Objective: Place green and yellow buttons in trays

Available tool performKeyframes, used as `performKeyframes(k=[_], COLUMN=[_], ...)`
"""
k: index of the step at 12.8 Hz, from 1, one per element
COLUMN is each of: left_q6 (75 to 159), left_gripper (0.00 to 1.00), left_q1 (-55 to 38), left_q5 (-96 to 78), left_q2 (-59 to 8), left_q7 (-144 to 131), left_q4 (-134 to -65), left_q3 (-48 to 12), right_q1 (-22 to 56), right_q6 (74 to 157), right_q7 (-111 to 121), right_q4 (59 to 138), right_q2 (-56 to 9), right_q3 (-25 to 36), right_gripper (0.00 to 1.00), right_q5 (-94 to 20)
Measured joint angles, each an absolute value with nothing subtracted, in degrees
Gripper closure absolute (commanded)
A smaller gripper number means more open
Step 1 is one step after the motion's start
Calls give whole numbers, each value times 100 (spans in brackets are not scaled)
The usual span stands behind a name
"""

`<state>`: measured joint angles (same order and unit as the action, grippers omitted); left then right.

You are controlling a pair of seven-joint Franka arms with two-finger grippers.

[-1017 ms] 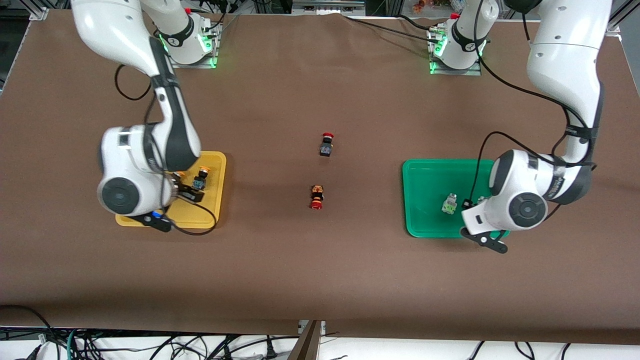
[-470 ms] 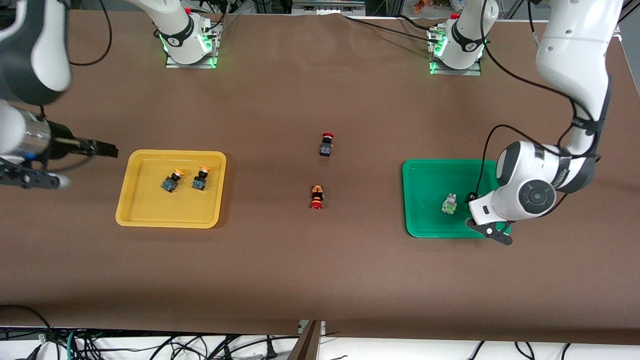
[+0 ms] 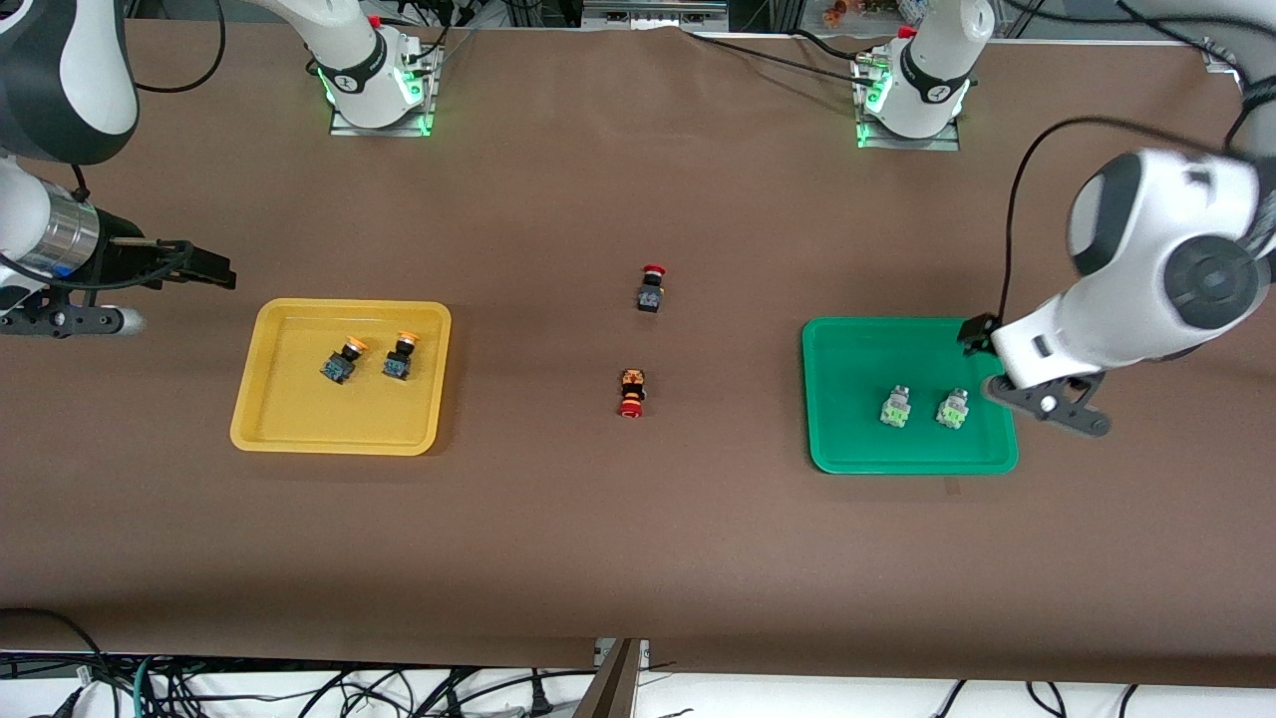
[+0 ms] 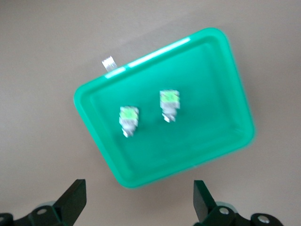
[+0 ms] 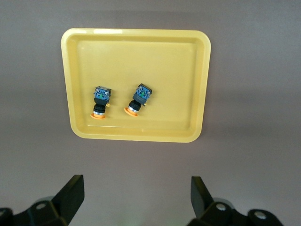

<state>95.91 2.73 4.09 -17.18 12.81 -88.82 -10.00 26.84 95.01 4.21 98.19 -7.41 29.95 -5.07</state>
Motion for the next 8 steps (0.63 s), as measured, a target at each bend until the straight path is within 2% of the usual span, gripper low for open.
performKeyframes(k=[2,4,5,8], left_q6=[9055,8959,8957,8964], left_gripper=[0,0,0,0], left_q1=[316,310,245,-142], left_q5=[115,40,23,13], left_q2=[-1604,-1354,-1124,-428], left_q7=[964,348,-29,-624], left_q4=[-8366,-8221,-8303,-8855], left_q3=[-964,-884,-739,-350], right_q1=[2691,2507,2108,354], right_q6=[9543,9551,9552,9544], right_q7=[421,421,421,420], right_q4=[9767,9719,9706,9688], right_q2=[-739,-719,-695,-645], right_q3=[2995,2859,2451,382], right_gripper=[0,0,0,0], right_q5=[-502,-502,-501,-371])
